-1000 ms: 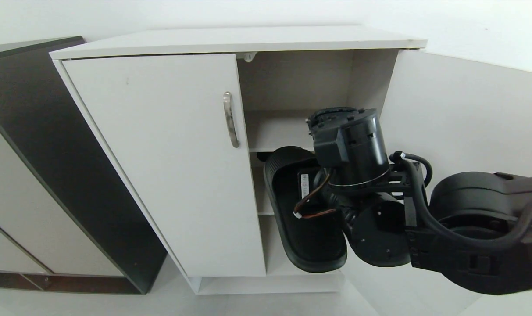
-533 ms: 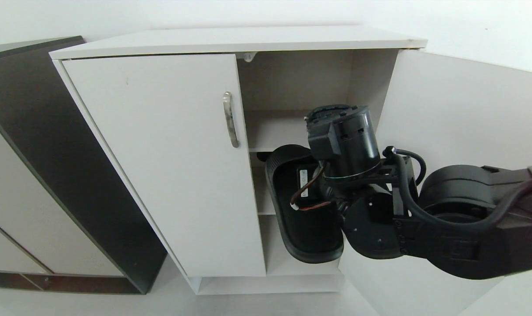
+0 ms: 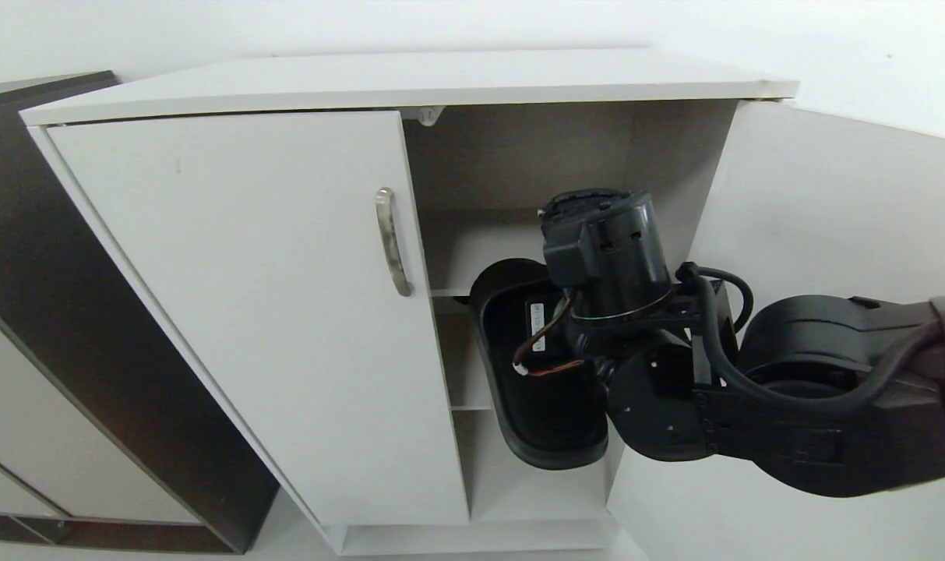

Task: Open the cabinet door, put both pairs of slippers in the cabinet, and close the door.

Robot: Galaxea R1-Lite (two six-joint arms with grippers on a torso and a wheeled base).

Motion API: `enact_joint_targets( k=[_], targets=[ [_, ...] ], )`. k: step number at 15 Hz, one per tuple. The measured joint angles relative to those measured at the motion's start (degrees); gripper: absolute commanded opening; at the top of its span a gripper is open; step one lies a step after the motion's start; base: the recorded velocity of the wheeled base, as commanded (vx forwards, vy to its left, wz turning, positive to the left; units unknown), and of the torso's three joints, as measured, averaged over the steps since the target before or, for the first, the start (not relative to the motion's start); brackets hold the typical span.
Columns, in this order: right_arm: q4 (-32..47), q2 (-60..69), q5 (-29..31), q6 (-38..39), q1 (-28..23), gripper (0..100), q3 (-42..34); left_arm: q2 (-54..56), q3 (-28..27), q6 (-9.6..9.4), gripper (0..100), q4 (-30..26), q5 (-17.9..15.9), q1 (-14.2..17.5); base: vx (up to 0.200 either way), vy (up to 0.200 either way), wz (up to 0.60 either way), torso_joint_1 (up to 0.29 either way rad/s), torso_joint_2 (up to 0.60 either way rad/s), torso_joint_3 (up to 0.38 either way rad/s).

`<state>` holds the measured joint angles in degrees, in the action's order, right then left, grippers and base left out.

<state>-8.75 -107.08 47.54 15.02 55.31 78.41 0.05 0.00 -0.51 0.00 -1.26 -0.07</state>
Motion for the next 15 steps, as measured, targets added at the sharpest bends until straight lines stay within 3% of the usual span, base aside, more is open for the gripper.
enact_joint_targets(
  k=[5, 8, 10, 15],
  targets=[
    [-1.7, -0.1, 0.0, 1.0, -0.1, 0, -1.5, 0.0, 0.0, 0.05, 0, 0.0, 0.0, 0.0, 0.04, 0.0, 0.0, 0.0, 0.0, 0.0],
    [-9.1, -0.2, -0.6, 0.3, 0.1, 0, -4.6, 0.0, 0.0, 0.02, 0, 0.0, 0.0, 0.0, 0.0, 0.0, 0.0, 0.0, 0.0, 0.0],
    [-9.4, -0.4, -1.9, -0.3, -0.4, 0, -5.1, 0.0, 0.0, 0.05, 0, 0.0, 0.0, 0.0, 0.0, 0.0, 0.0, 0.0, 0.0, 0.0],
    [-9.4, -2.7, -4.1, -3.3, -4.6, 0, -0.5, 0.0, 0.0, 0.05, 0, 0.0, 0.0, 0.0, 0.0, 0.0, 0.0, 0.0, 0.0, 0.0]
  ],
)
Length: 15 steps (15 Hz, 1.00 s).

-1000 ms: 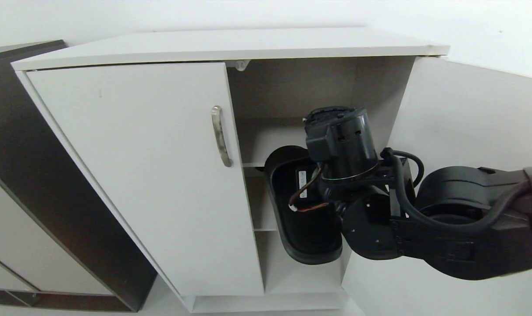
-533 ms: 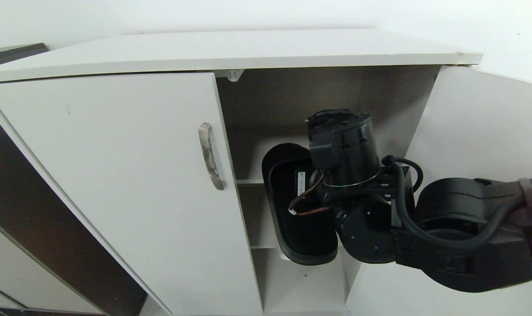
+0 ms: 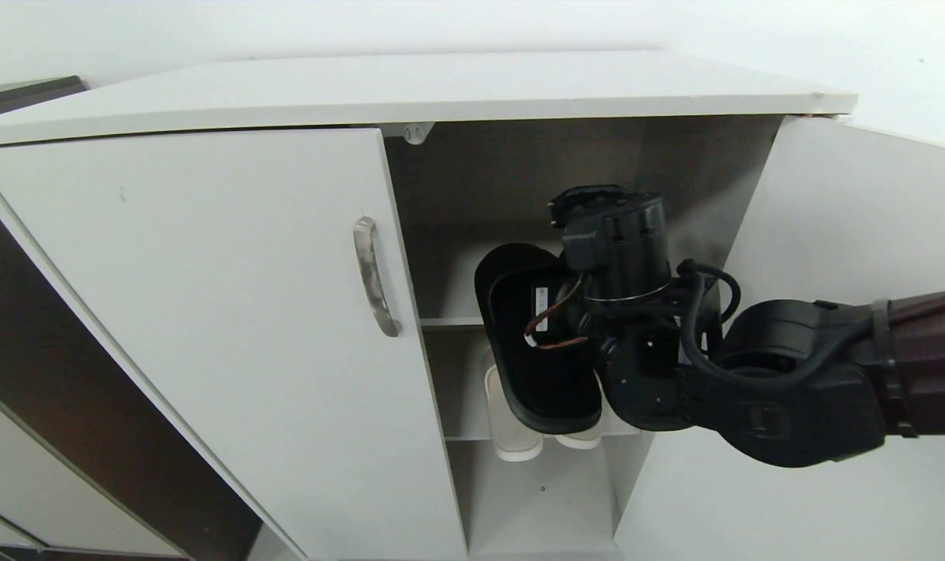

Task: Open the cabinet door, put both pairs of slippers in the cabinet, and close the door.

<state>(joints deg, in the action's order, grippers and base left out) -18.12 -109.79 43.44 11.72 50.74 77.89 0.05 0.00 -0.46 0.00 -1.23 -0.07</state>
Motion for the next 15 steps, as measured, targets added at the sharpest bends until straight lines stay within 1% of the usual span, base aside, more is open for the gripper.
enact_joint_targets(
  k=[4, 8, 15],
  targets=[
    [0.5, -3.5, -0.2, -1.1, -2.4, 0, 6.3, 0.0, 0.0, 0.02, 0, 0.0, 0.0, 0.0, 0.0, 0.0, 0.0, 0.0, 0.0, 0.0],
    [4.5, -6.6, -0.2, -1.9, -4.3, 0, 13.1, 0.0, 0.0, 0.02, 0, 0.0, 0.0, 0.0, 0.0, 0.0, 0.0, 0.0, 0.0, 0.0],
    [5.2, -9.1, -0.2, -2.2, -4.9, 0, 17.3, 0.0, 0.0, 0.02, 0, 0.0, 0.0, 0.0, 0.0, 0.0, 0.0, 0.0, 0.0, 0.0]
  ],
)
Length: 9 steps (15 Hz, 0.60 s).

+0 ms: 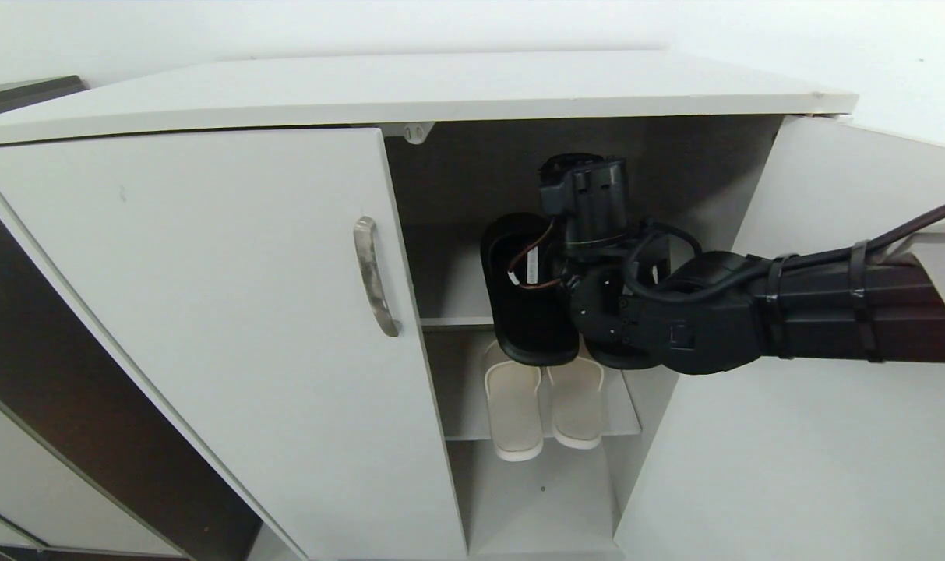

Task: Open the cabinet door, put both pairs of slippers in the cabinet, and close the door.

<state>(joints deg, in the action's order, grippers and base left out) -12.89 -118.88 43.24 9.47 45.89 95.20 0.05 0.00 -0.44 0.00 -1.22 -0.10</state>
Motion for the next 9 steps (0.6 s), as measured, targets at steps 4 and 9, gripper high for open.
enact_joint_targets(
  k=[4, 9],
  targets=[
    [0.0, -1.3, 0.0, 0.0, -0.3, 0, 1.2, 0.0, 0.0, 0.0, 0, 0.0, 0.0, 0.0, 0.0, 0.0, 0.0, 0.0, 0.0, 0.0],
    [0.7, -1.6, 0.0, -0.2, -0.3, 0, 1.4, 0.0, 0.0, 0.0, 0, 0.0, 0.0, 0.0, 0.0, 0.0, 0.0, 0.0, 0.0, 0.0]
  ],
)
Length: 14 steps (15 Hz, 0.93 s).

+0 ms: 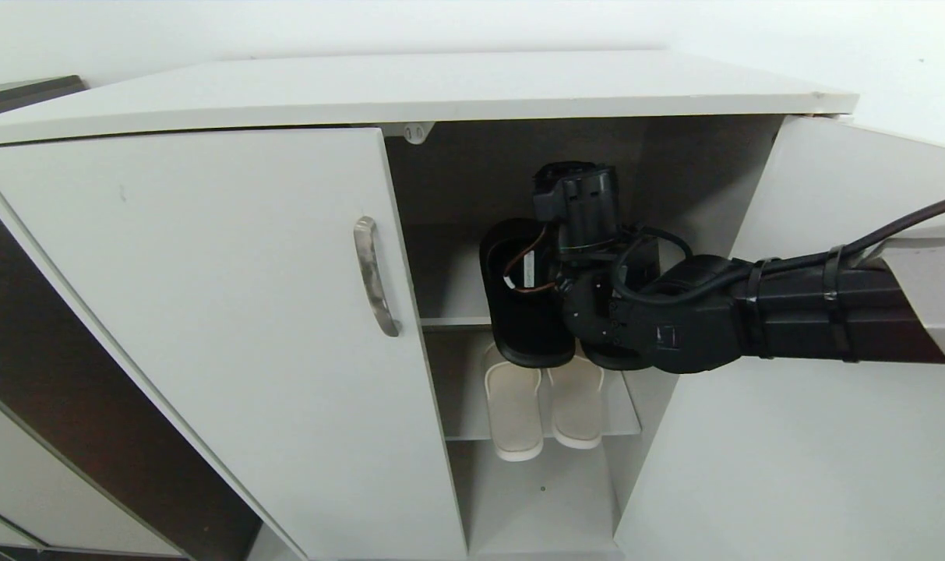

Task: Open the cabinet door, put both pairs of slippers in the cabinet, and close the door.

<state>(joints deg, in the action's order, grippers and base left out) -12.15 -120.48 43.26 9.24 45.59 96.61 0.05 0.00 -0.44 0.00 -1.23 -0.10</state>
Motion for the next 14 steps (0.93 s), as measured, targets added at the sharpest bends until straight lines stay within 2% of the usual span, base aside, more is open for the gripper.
enact_joint_targets(
  k=[5, 6, 11, 14],
  targets=[
    [0.1, 0.0, 0.0, 0.0, 0.0, 0, -0.2, 0.0, 0.0, 0.0, 0, 0.0, 0.0, 0.0, 0.0, 0.0, 0.0, 0.0, 0.0, 0.0],
    [0.1, -0.2, 0.0, 0.0, 0.0, 100, -0.2, 0.0, 0.0, 0.0, 0, 0.0, 0.0, 0.0, 0.0, 0.0, 0.0, 0.0, 0.0, 0.0],
    [0.1, 0.0, 0.1, 0.0, 0.4, 100, -0.9, 0.0, 0.0, 0.0, 0, 0.0, 0.0, 0.0, 0.0, 0.0, 0.0, 0.0, 0.0, 0.0],
    [0.1, 1.8, 0.3, -0.1, 1.7, 100, -3.8, 0.0, 0.0, 0.0, 0, 0.0, 0.0, 0.0, 0.0, 0.0, 0.0, 0.0, 0.0, 0.0]
  ],
)
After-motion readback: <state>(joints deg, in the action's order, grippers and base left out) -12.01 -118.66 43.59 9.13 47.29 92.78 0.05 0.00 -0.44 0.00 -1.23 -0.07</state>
